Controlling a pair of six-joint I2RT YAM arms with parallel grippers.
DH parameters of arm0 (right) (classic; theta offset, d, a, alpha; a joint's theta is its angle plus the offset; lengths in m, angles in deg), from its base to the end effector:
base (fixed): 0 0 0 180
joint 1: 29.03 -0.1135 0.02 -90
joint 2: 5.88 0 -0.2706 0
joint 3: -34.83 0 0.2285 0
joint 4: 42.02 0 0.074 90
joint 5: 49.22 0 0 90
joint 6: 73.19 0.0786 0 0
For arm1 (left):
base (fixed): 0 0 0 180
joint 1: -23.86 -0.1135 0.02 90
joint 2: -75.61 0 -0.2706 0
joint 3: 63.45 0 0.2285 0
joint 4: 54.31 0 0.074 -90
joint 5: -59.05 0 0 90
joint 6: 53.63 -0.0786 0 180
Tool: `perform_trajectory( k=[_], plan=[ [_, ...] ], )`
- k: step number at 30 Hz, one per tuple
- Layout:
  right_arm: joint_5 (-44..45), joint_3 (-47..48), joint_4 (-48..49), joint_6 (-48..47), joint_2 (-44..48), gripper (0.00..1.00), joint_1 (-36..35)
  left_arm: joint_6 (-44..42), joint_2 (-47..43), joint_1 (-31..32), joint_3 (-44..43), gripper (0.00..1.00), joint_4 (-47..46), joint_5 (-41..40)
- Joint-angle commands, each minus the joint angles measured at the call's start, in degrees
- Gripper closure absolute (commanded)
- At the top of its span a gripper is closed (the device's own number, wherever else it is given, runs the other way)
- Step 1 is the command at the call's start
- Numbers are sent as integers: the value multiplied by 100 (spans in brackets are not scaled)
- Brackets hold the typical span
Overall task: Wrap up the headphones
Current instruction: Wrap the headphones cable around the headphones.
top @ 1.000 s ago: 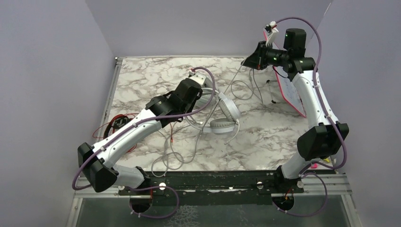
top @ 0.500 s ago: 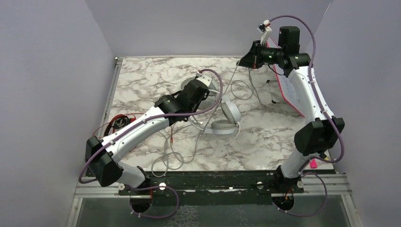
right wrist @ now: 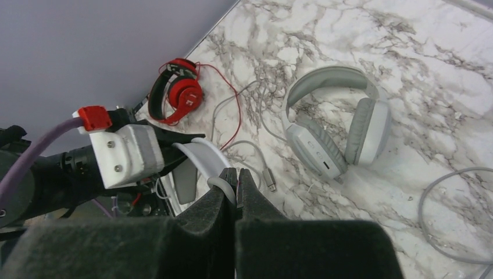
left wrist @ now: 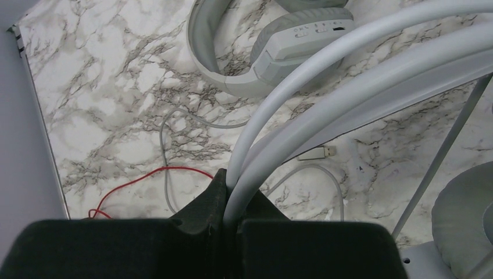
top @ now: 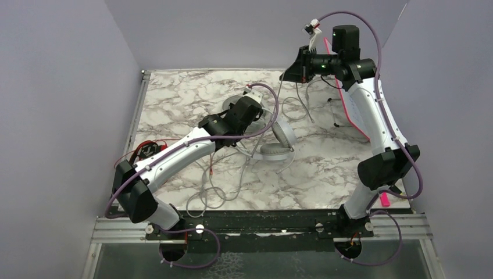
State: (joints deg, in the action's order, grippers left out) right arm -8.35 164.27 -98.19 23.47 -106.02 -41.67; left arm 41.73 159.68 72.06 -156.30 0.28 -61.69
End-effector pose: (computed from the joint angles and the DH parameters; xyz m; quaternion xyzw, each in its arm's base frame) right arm 0.3566 0.1409 0.4350 -0.2577 0.7625 0.4290 0.4100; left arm 0.2409 -0.2092 0.3160 0.2335 0.8681 0.0558 0.4344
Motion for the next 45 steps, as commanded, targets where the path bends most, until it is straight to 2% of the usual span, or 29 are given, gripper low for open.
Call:
perform_trajectory(
  k=[1,7,10,16,19,23,28,32,36,41,45],
  plan=[
    [-33,170,230,47,294,100,-133,-124,373,-2,-231,100,1087,-454],
    [-56,-277,88,395,741,100,-501,367,639,-454,-649,100,1090,-774],
    [-101,-803,445,965,1030,100,-695,720,751,-698,-919,100,1095,-1082],
    [123,-2097,1840,2695,1527,99,-1281,1272,1280,-796,-2048,100,1038,-1322],
    [339,-2884,2885,3471,1874,100,-1569,1532,1481,-829,-2621,100,1000,-1471],
    [697,-3501,3733,4030,2231,99,-1749,1982,1601,-967,-3210,100,822,-1101],
    [1595,-3999,3989,3857,2698,96,-1990,2462,1612,-1049,-3860,100,518,-490],
    [2419,-4646,4652,3523,3152,91,-2234,2636,1650,-1067,-4330,100,364,-297],
    [2646,-5200,5478,3236,3383,90,-2403,2733,1650,-1076,-4709,100,332,-216],
    [3444,-5889,6337,2206,3598,86,-3222,2747,1604,-1079,-5151,100,302,-83],
    [3875,-6531,6998,1791,3728,87,-3571,2551,1551,-1081,-5454,100,311,-41]
  ],
)
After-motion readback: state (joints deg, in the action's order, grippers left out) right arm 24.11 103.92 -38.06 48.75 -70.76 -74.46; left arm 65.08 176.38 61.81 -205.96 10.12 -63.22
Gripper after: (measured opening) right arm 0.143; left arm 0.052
